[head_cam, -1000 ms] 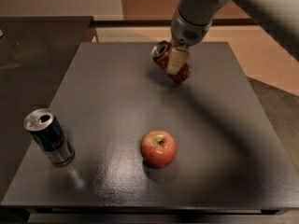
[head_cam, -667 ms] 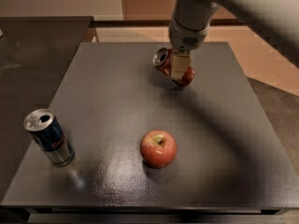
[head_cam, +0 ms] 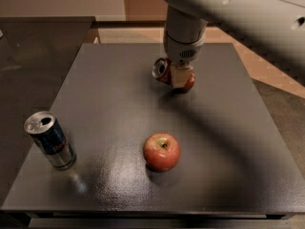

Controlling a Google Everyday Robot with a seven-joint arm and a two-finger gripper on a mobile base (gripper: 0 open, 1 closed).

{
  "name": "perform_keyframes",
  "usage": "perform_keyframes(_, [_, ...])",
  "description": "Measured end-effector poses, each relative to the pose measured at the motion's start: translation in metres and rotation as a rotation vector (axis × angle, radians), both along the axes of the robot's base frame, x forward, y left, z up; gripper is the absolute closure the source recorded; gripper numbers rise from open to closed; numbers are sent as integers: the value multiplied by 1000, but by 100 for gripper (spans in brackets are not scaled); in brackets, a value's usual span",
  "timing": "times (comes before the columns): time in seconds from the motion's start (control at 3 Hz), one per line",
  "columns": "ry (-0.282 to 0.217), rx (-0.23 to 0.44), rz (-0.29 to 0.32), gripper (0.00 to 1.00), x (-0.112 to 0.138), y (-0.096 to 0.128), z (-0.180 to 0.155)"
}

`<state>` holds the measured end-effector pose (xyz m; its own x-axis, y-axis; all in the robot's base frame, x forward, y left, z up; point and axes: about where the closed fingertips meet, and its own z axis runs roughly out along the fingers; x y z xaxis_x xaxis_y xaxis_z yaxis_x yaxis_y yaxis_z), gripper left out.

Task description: Knock coke can over

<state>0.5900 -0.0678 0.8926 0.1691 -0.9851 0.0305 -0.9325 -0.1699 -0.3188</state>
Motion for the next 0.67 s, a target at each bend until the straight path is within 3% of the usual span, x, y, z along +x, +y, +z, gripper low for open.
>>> perform_keyframes(0.33, [8,-46,46,0,-5,3,-11])
perform_keyframes(0.67, [7,-46,46,0,-5,3,-11])
